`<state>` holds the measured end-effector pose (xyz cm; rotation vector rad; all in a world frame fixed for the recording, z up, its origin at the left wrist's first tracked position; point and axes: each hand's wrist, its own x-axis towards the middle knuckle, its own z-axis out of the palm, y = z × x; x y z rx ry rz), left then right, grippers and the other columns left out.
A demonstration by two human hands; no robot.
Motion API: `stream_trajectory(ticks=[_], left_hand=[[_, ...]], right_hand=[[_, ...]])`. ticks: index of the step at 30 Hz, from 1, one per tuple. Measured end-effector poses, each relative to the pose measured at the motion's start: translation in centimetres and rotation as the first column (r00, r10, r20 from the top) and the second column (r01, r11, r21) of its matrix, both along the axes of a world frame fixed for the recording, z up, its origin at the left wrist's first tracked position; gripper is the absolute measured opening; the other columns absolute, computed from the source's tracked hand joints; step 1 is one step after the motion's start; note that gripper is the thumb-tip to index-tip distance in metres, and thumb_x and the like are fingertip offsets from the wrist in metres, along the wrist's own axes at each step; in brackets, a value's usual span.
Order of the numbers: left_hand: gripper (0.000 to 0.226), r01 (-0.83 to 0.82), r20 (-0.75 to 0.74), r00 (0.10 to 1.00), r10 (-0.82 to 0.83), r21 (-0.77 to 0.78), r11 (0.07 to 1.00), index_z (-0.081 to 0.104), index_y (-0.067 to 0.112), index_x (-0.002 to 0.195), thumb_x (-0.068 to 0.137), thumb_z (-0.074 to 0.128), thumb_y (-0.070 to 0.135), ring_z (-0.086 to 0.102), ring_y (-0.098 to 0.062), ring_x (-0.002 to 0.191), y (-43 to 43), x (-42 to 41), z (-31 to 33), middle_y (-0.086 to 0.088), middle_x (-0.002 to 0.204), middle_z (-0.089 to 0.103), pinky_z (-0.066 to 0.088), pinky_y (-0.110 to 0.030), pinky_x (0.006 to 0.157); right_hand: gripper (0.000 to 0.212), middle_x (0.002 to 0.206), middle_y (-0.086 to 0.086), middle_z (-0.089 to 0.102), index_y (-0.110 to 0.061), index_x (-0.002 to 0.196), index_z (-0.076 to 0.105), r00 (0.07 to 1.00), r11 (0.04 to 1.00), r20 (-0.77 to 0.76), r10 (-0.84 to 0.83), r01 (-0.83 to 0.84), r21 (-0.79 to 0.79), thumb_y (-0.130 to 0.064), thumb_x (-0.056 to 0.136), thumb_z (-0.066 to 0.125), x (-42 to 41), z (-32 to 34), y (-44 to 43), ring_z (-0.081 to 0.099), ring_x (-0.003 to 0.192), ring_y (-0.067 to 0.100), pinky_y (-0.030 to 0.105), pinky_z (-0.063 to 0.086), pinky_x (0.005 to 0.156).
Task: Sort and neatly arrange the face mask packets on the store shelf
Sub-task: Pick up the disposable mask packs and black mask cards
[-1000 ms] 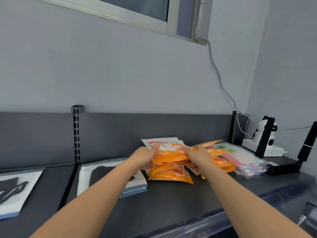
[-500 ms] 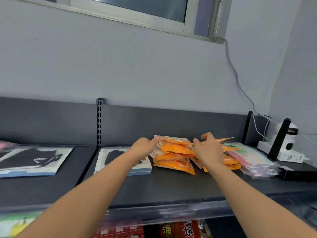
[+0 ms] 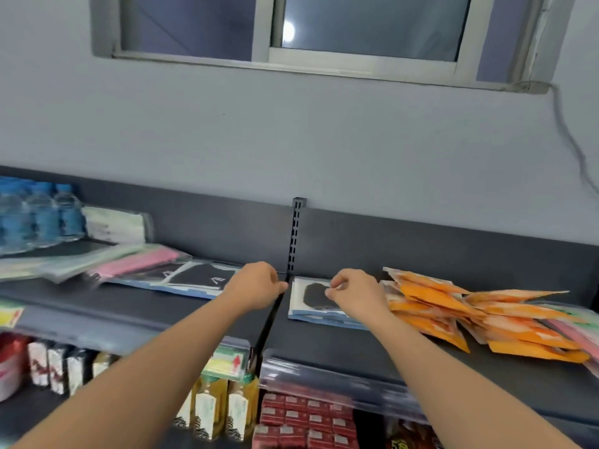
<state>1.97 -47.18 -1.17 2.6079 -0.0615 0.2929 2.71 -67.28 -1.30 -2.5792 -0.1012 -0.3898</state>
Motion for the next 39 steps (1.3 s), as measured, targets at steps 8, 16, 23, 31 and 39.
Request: stream_trajectory(ticks=[8, 16, 23, 31, 39], left_hand=[[0.032, -0.144, 0.018, 0.989, 0.143, 0.22, 0.965, 0.069, 0.008, 0.092, 0.091, 0.056, 0.038, 0.063, -0.027, 0.086, 12.0, -0.4, -0.7, -0.01, 0.095, 0.071, 0.052, -0.034, 0.077], [0.039, -0.218, 0.015, 0.973, 0.23, 0.392, 0.894, 0.061, 0.019, 0.124, 0.093, 0.054, 0.042, 0.058, -0.024, 0.111, 23.5, 0.2, -2.4, -0.003, 0.122, 0.063, 0.05, -0.035, 0.087], [0.054, -0.296, -0.033, 0.933, 0.359, 0.5, 0.814, 0.046, 0.023, 0.134, 0.092, 0.045, 0.057, 0.038, -0.03, 0.131, 30.9, 1.3, -3.9, -0.008, 0.138, 0.044, 0.033, -0.049, 0.105], [0.082, -0.364, -0.105, 0.889, 0.446, 0.428, 0.827, 0.03, 0.023, 0.145, 0.084, 0.034, 0.077, 0.029, -0.032, 0.139, 35.4, 4.4, -5.7, -0.008, 0.149, 0.035, 0.023, -0.057, 0.11], [0.066, -0.304, -0.016, 0.944, 0.33, 0.354, 0.885, 0.059, 0.026, 0.118, 0.072, 0.059, 0.072, 0.055, -0.023, 0.114, 36.2, 7.3, -4.4, 0.001, 0.122, 0.063, 0.045, -0.036, 0.091]], right_hand=[[0.01, 0.098, -0.006, 0.067, -0.026, 0.093, 0.065, 0.988, 0.992, -0.085, 0.128, -0.127, 0.02, -0.031, 0.086, 0.068, 1.3, -1.2, 10.5, 0.063, 0.093, 0.017, 0.033, 0.053, 0.081], [0.028, 0.111, -0.005, 0.064, -0.02, 0.112, 0.068, 0.958, 0.979, -0.202, 0.205, -0.205, 0.025, -0.035, 0.088, 0.068, 3.0, -2.7, 20.4, 0.061, 0.105, 0.018, 0.033, 0.051, 0.092], [0.033, 0.119, -0.003, 0.064, -0.024, 0.117, 0.066, 0.954, 0.976, -0.215, 0.21, -0.216, -0.008, -0.04, 0.087, 0.066, 4.6, -3.9, 27.0, 0.059, 0.108, 0.018, 0.033, 0.05, 0.094], [0.027, 0.119, -0.007, 0.063, -0.025, 0.112, 0.069, 0.938, 0.951, -0.208, 0.279, -0.3, -0.077, -0.038, 0.088, 0.064, 7.7, -3.7, 31.8, 0.058, 0.112, 0.017, 0.028, 0.044, 0.086], [0.018, 0.099, 0.003, 0.066, -0.015, 0.098, 0.068, 0.855, 0.885, -0.235, 0.462, -0.463, 0.055, -0.025, 0.093, 0.054, 11.6, -3.2, 37.7, 0.059, 0.095, 0.021, 0.031, 0.044, 0.08]])
